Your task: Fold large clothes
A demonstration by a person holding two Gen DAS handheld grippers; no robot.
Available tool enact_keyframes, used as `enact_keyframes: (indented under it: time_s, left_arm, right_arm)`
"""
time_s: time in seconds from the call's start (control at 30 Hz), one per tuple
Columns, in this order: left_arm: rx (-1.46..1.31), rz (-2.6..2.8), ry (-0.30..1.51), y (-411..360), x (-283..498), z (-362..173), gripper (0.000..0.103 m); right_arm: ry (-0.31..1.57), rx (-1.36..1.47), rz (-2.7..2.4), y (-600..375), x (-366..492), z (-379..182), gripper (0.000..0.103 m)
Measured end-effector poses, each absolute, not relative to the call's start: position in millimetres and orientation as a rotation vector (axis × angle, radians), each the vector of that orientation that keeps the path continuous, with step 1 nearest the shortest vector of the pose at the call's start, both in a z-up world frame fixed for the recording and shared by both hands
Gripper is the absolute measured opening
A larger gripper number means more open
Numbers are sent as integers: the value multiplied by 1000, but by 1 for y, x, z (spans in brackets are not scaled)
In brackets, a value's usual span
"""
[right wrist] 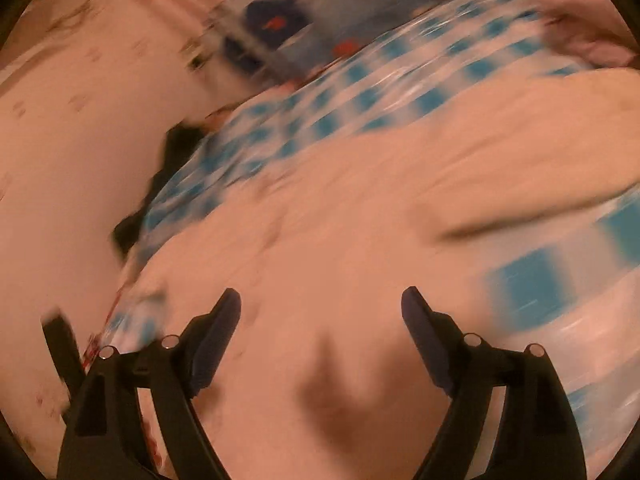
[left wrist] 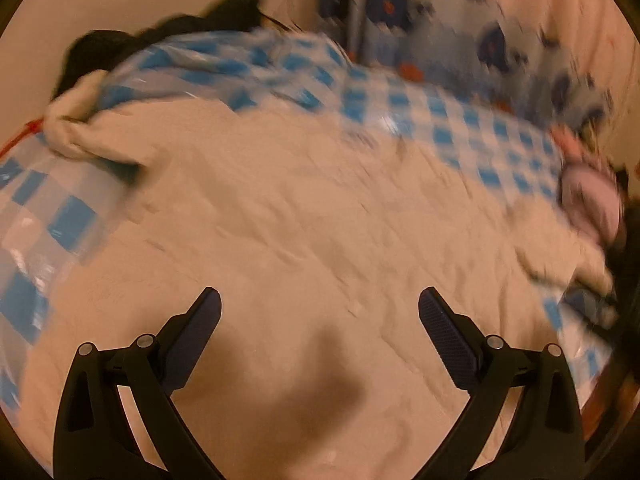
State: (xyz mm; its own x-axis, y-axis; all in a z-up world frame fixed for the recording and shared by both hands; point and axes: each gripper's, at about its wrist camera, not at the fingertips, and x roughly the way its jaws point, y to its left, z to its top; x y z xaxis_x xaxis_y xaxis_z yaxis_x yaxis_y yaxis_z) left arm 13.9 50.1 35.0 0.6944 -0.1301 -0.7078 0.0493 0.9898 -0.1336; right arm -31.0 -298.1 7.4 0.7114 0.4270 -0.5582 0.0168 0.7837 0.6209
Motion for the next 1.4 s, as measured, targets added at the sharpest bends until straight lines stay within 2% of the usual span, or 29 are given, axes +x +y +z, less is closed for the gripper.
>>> enact_keyframes:
  time_s: [0.13, 0.2, 0.3, 0.4, 0.5, 0.67, 0.7, 0.73, 0.8, 0.83, 0.93, 1.07, 1.17, 1.2, 1.23, 1.27, 1.3, 1.33, 1.4]
  left_arm:
    - [-74, 96, 714, 124, 40, 65, 95]
    - [47, 279, 682, 164, 79, 82, 95]
    - [200, 502, 678, 208, 151, 99, 95]
    - [377, 624, 753, 230, 230, 97, 95]
    - [443, 667, 874, 244, 283, 79, 95]
    - [461, 770, 982, 276, 316, 51, 95]
    - [400, 749, 999, 286, 315, 48, 91]
    - [335, 725, 1004, 293, 310, 48, 71]
    - [118, 661, 1026, 316, 300, 56, 47]
    - [64, 640, 1002, 321, 297, 66, 30]
    - [8, 490, 865, 317, 285, 107, 19]
    - [28, 148, 530, 291, 238, 178, 19]
    - [17, 0, 466, 291, 214, 199, 20]
    - [7, 26, 489, 306, 220, 194, 25]
    - [-16, 83, 530, 324, 231, 183, 38]
    - [-41, 153, 589, 342, 238, 172, 54]
    - [-77, 286, 690, 367, 251, 154, 77]
    - [-153, 463, 809, 403, 260, 128, 78]
    - [-374, 522, 894, 446, 249, 98, 78]
  right_arm:
    - [796, 556, 285, -250, -39, -13, 83]
    - [872, 592, 264, -250, -39, -38, 83]
    - [875, 609, 248, -251, -26, -44, 85]
    - [876, 580, 249, -249, -22, -45, 88]
    - [879, 569, 250, -246, -27, -46, 89]
    - [882, 576, 259, -247, -28, -48, 90]
    - [882, 575, 261, -248, -28, -48, 90]
    - [883, 574, 261, -248, -28, -48, 91]
    - [882, 573, 262, -248, -28, -49, 91]
    - [881, 573, 263, -248, -28, -49, 91]
    - [879, 577, 264, -248, -28, -50, 91]
    - [877, 571, 263, -247, -28, -51, 91]
    - [878, 552, 259, -244, -27, -51, 92]
    - [879, 543, 257, -243, -27, -51, 93]
    - [880, 534, 254, -241, -27, -51, 93]
    - [882, 523, 252, -240, -27, -51, 94]
    - [882, 516, 250, -239, -26, -51, 94]
    - [884, 505, 249, -237, -26, -51, 95]
    - [886, 497, 251, -236, -26, -51, 95]
